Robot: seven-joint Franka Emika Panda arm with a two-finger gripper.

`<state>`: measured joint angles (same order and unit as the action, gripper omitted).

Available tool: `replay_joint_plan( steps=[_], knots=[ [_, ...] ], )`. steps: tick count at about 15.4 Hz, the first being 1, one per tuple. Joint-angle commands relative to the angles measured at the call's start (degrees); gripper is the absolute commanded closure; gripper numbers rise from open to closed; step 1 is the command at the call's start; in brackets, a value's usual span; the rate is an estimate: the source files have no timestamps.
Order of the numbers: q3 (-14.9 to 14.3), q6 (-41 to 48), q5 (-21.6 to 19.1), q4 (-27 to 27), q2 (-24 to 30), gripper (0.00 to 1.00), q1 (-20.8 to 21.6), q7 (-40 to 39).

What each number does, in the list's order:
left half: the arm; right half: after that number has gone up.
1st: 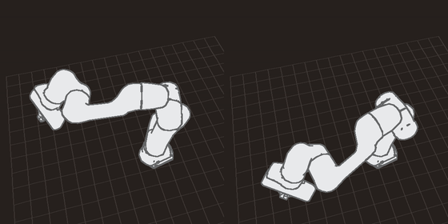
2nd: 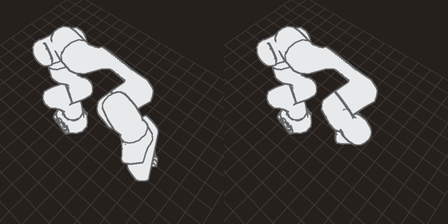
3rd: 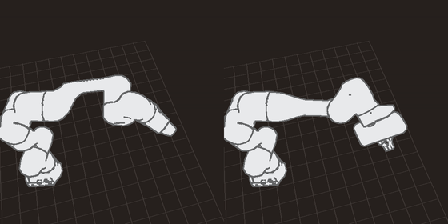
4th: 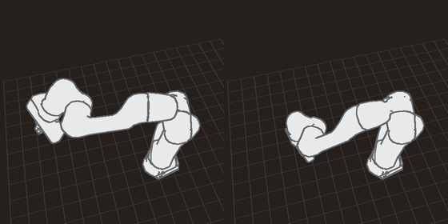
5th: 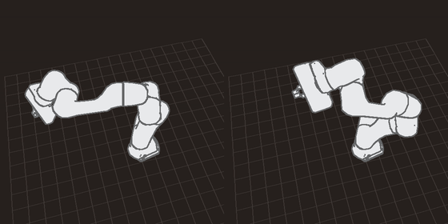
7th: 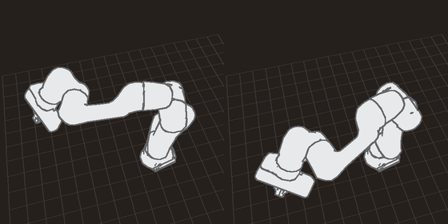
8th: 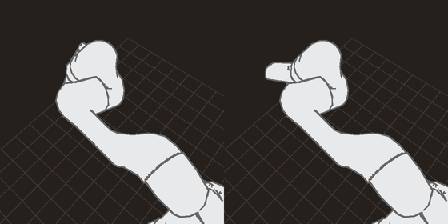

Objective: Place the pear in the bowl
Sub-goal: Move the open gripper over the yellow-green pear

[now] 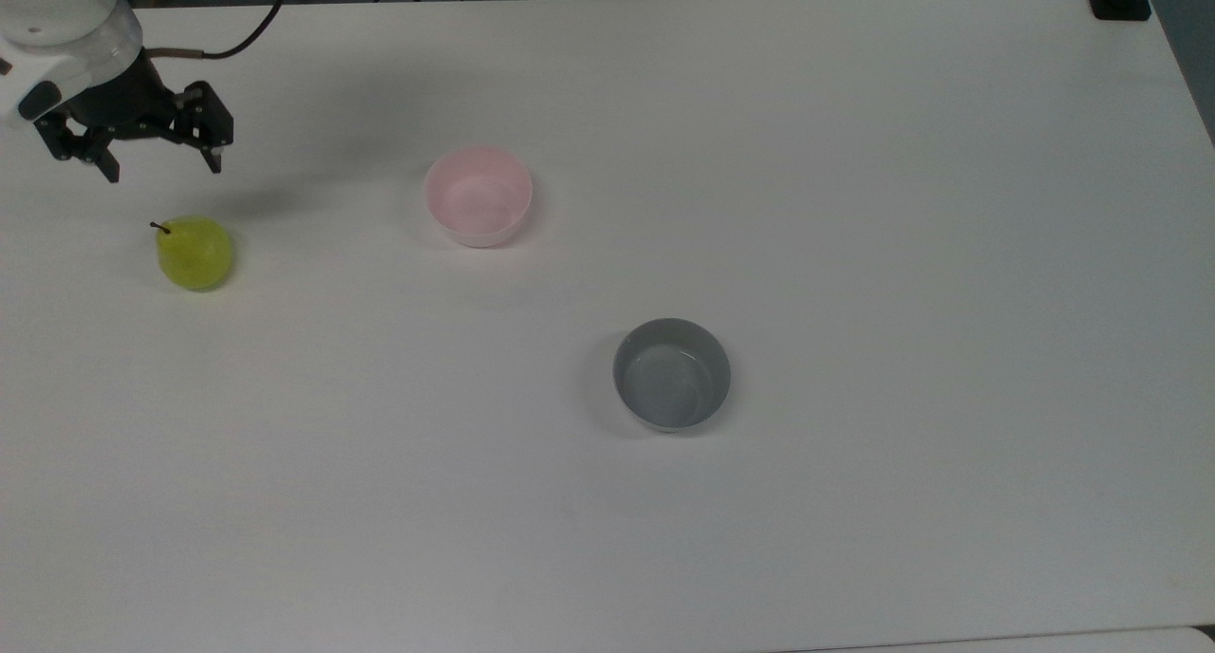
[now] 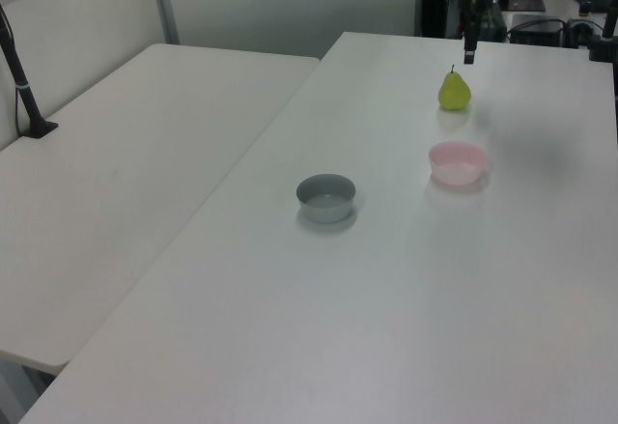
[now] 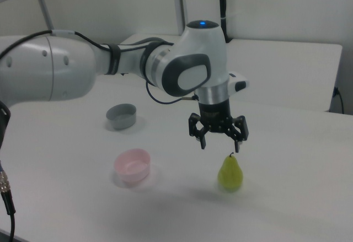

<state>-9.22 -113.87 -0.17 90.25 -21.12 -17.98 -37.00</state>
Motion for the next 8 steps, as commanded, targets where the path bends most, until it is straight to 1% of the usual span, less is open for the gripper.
replay_joint_plan(
  steps=[1,8],
  knots=[
    [-0.09,-2.50,-2.29,-1.39,-3.21,0.00,-0.83,-0.53],
    [-0.09,-9.79,-3.08,-0.95,-6.65,0.00,-0.74,-0.53]
  ],
)
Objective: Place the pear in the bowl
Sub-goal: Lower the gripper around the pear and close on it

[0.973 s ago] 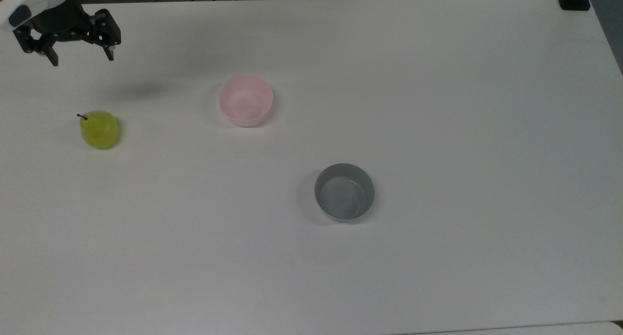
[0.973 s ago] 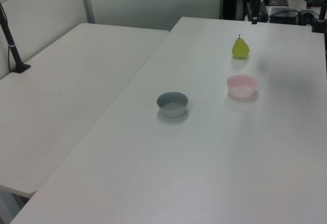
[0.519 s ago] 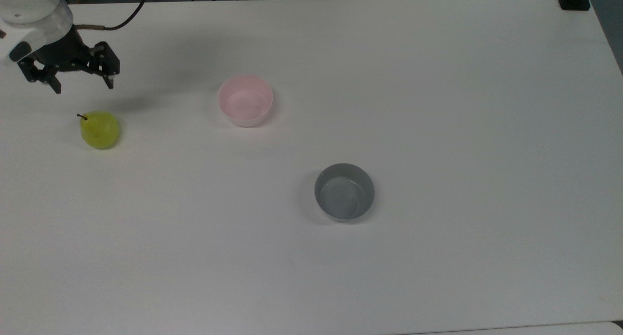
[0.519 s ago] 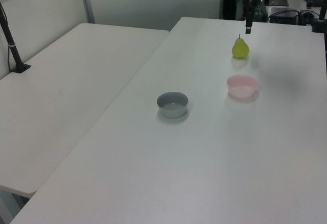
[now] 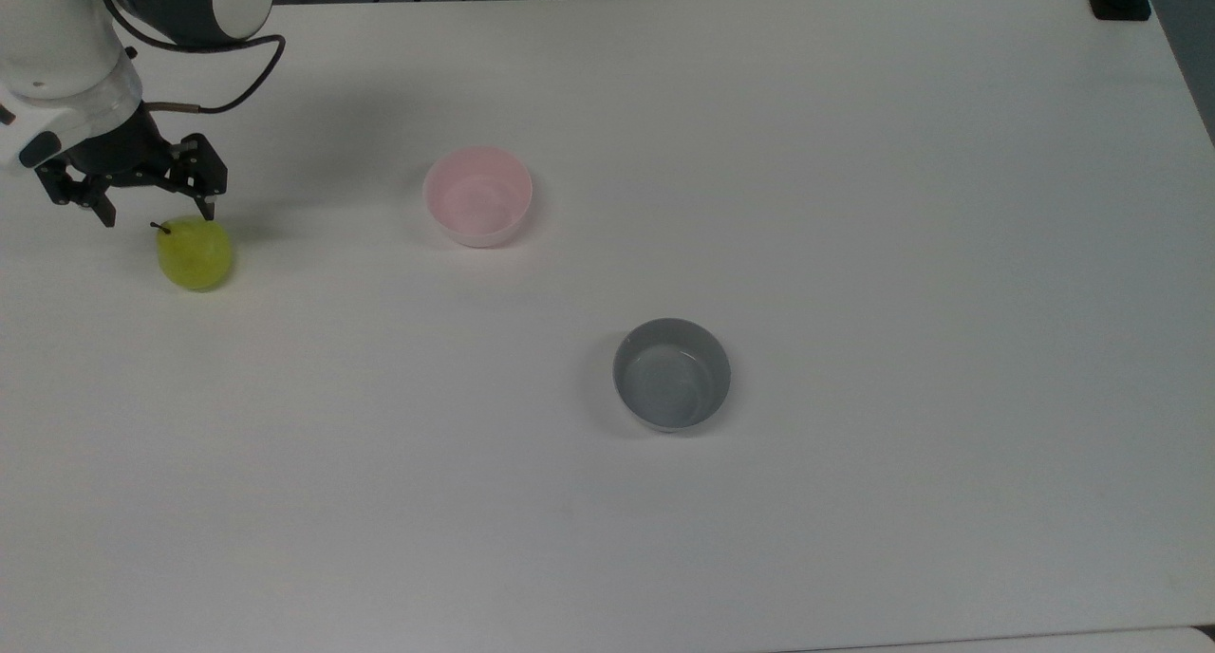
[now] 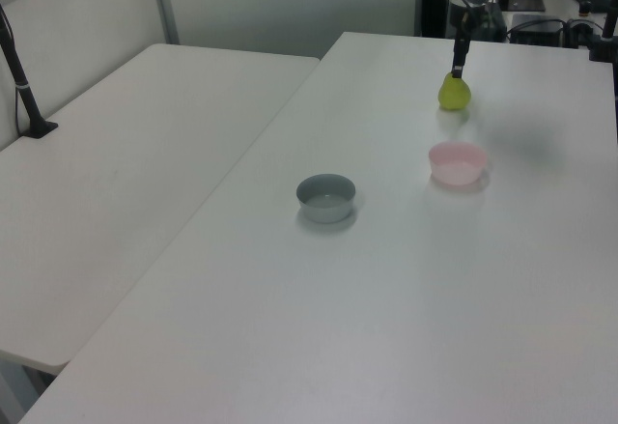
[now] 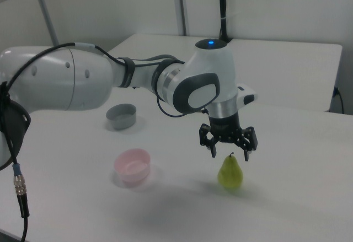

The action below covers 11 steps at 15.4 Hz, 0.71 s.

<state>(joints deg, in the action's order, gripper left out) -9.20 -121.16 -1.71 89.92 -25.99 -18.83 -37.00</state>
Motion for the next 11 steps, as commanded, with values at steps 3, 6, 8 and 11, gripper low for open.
replay_joint_plan(
  steps=[3,6,8,11],
  knots=[
    [0.06,-2.85,-1.11,-0.54,-2.66,0.00,0.37,-0.18],
    [0.06,-4.60,-0.67,0.43,-2.75,0.00,0.46,-0.27],
    [0.06,-5.22,-0.40,1.30,-2.84,0.00,0.55,-0.35],
    [0.15,-5.57,0.21,2.36,-2.84,0.22,0.72,-0.44]
  ],
)
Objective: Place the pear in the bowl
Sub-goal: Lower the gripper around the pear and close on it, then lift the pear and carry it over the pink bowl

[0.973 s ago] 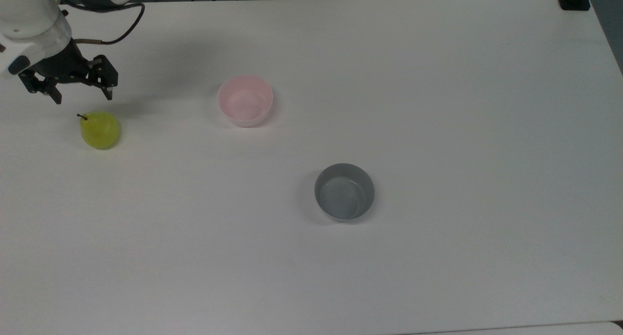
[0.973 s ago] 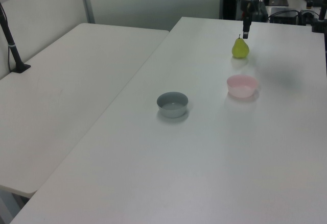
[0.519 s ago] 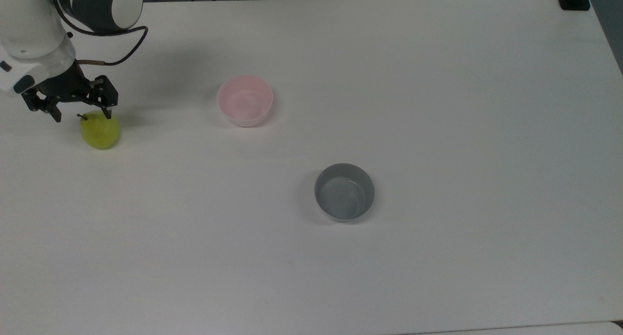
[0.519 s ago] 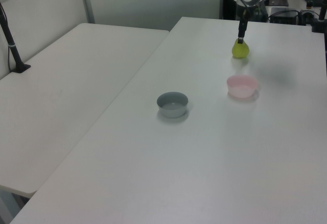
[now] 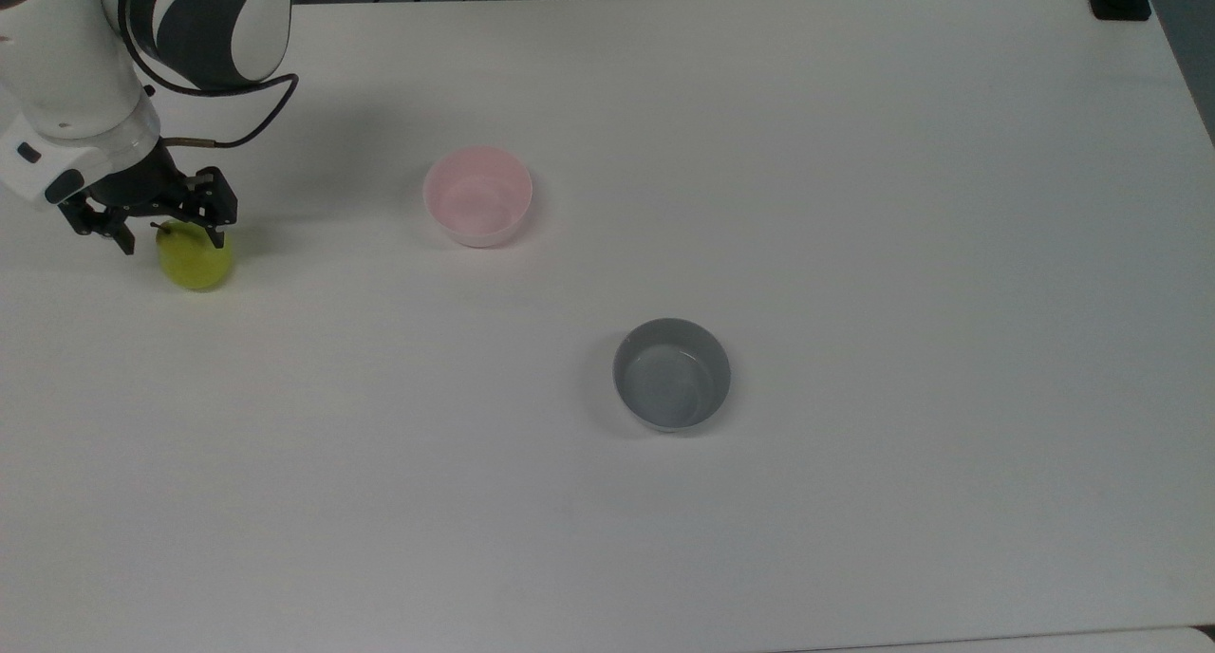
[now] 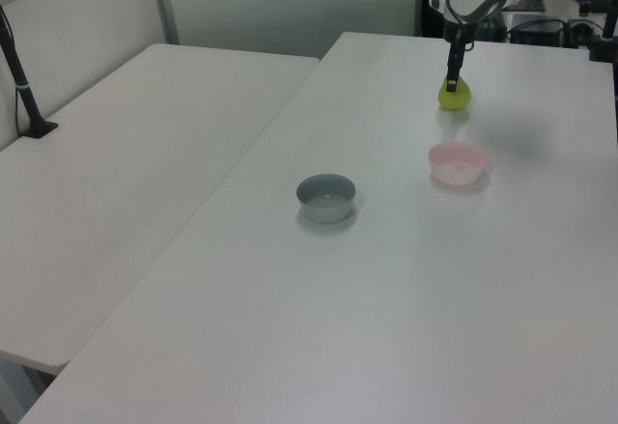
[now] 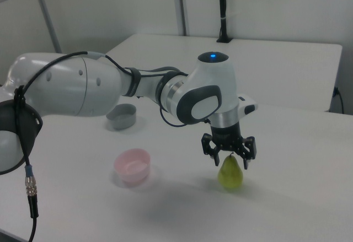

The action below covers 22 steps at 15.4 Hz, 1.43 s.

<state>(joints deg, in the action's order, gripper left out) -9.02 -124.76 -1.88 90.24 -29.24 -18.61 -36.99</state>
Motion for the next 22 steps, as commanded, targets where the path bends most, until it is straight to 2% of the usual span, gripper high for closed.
replay_joint_plan(
  steps=[1,3,4,6,7,11,16,20,22],
  knots=[
    [-0.03,-1.98,0.82,2.48,0.50,0.32,0.94,-0.45],
    [-0.03,-1.89,2.13,3.19,0.50,0.57,1.12,-0.27],
    [-0.03,-1.80,2.23,3.19,0.58,0.74,1.12,-0.19],
    [-0.03,-1.63,2.23,3.19,0.76,0.96,1.12,-0.10],
    [-0.03,-1.45,2.23,3.19,0.85,0.98,1.12,0.08],
    [0.06,1.87,2.31,2.75,3.04,0.98,1.21,0.17],
    [0.41,8.99,6.18,1.88,8.22,0.98,3.05,2.44],
    [0.58,14.79,6.53,1.52,13.93,0.98,5.16,5.18],
    [2.33,18.40,6.45,1.35,16.92,0.98,5.25,5.44]
  ],
)
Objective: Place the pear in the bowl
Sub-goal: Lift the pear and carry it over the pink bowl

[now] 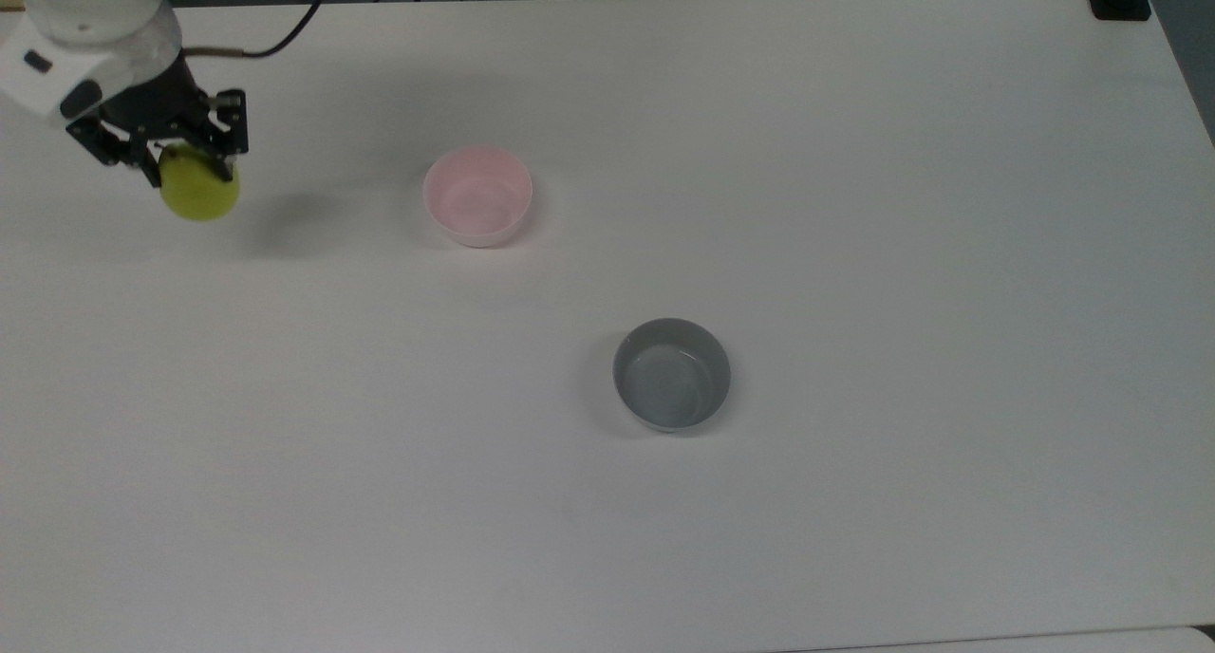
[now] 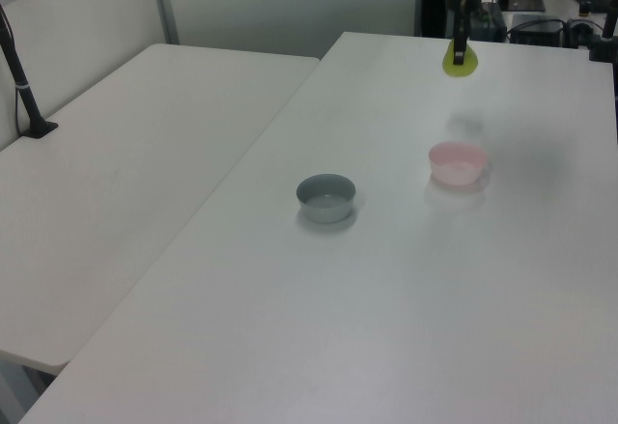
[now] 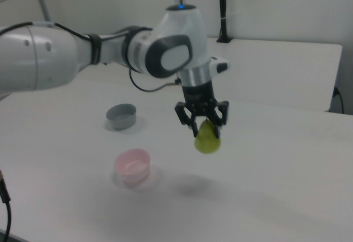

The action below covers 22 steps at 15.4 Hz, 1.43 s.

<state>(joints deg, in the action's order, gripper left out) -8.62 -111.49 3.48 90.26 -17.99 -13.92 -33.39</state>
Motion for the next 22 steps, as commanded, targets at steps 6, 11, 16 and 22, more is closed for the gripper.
replay_joint_plan(
  steps=[6,11,16,22],
  knots=[
    [6.07,14.01,0.74,0.62,11.65,0.98,0.82,4.21],
    [6.07,16.92,0.04,1.23,14.99,0.98,4.16,9.04],
    [5.55,16.14,-6.37,7.54,20.52,0.98,8.11,11.24],
    [5.46,5.77,-6.38,19.06,23.61,0.98,13.56,15.81]
  ],
)
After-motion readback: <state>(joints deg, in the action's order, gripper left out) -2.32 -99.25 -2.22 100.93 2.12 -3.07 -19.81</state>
